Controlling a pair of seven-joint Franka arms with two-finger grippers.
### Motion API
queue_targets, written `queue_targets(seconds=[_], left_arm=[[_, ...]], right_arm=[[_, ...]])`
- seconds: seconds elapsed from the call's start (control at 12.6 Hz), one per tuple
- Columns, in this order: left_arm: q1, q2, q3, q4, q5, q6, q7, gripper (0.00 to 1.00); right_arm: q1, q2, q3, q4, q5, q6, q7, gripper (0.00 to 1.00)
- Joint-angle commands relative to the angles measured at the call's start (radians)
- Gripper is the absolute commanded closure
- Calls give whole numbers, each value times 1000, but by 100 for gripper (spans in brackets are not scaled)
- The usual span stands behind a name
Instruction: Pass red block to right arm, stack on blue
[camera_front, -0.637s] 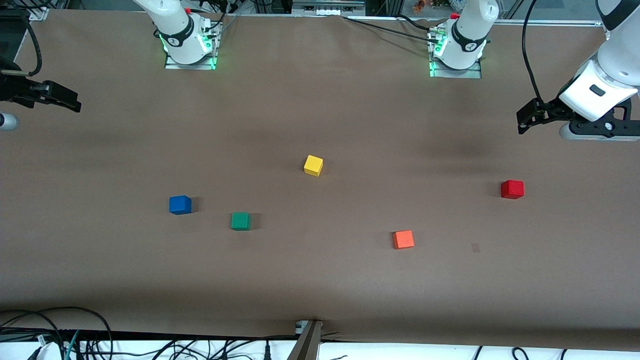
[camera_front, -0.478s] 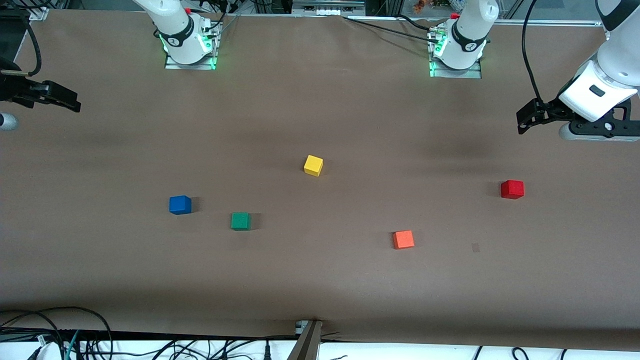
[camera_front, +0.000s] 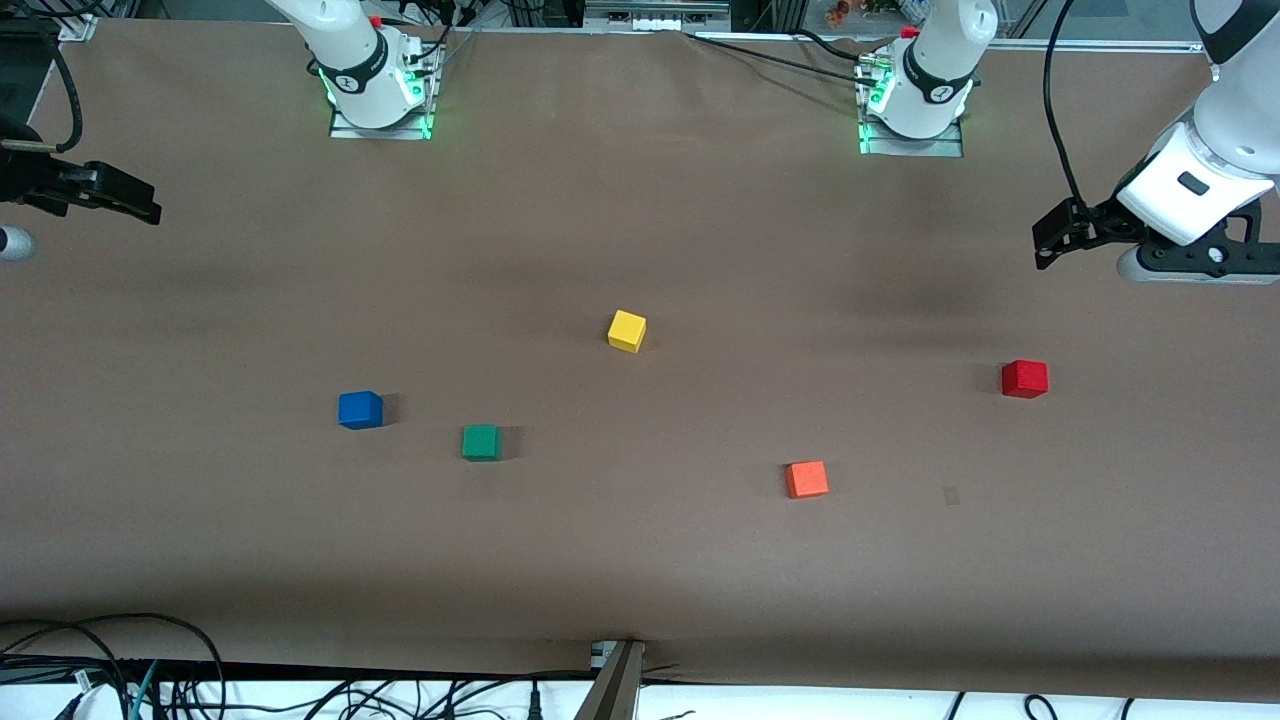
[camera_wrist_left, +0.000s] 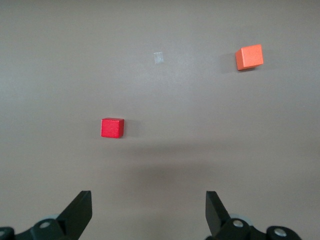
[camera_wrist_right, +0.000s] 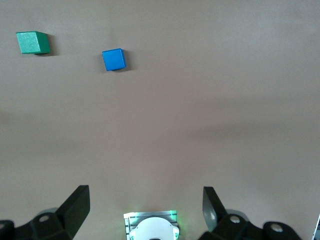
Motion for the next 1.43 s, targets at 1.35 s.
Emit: queue_targets(seconds=[1.35], left_arm=[[53,155,11,75,27,-98,38,0]], right_arm=[[-7,-5,-3,-2,-7,6,-19,0]])
